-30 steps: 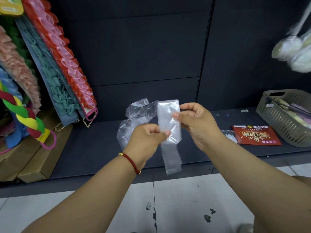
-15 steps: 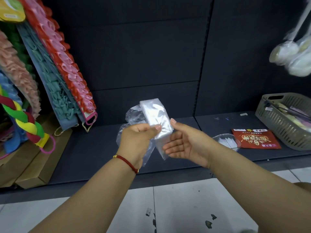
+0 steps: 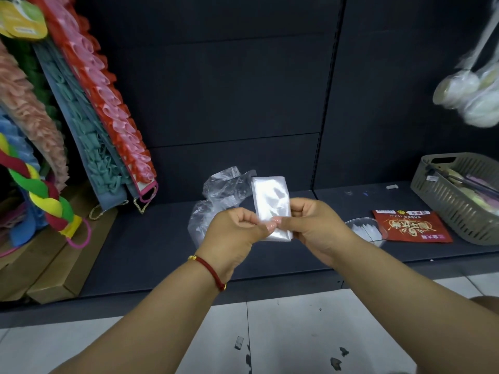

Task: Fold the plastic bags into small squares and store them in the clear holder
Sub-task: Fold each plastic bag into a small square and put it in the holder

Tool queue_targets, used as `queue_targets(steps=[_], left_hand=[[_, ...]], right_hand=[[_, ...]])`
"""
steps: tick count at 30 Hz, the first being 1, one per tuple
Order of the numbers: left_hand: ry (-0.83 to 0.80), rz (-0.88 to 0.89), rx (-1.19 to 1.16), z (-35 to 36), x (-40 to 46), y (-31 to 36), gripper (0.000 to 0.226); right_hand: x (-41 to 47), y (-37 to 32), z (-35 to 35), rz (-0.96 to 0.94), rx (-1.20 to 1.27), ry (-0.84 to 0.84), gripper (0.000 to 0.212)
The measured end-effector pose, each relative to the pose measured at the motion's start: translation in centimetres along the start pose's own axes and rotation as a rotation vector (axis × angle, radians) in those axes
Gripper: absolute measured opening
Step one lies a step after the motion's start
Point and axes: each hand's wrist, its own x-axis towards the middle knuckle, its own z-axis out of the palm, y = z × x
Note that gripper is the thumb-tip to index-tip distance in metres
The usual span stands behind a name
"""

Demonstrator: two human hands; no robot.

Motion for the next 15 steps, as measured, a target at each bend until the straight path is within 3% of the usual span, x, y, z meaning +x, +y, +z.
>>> queue_targets(steps=[3, 6, 10, 13, 15], left_hand=[[0.005, -0.046, -0.027, -0.1, 0.1, 0.2, 0.031], [-0.056, -0.198, -0.085, -0.5, 0.2, 0.5, 0.046], [-0.173, -0.357, -0.272, -0.9, 0.1, 1.0, 0.024], [-0.202, -0.398, -0.387, -1.1, 0.3, 1.2, 0.024], [-0.213, -0.436, -0.457, -1.0, 0.3, 1.3, 0.012]], right_hand=[[0.2, 0.0, 0.0, -0.070, -0.002, 0.014, 0.043], [0.4, -0.1, -0.4, -0.111, -0.129, 0.020, 0.065], [0.3, -0.3, -0.4, -0.129, -0.289, -0.012, 0.080], [0.1, -0.4, -0.2, -0.131, -0.340, -0.023, 0.083], [0.0, -0.6, -0.2, -0.140, -0.344, -0.028, 0.083]])
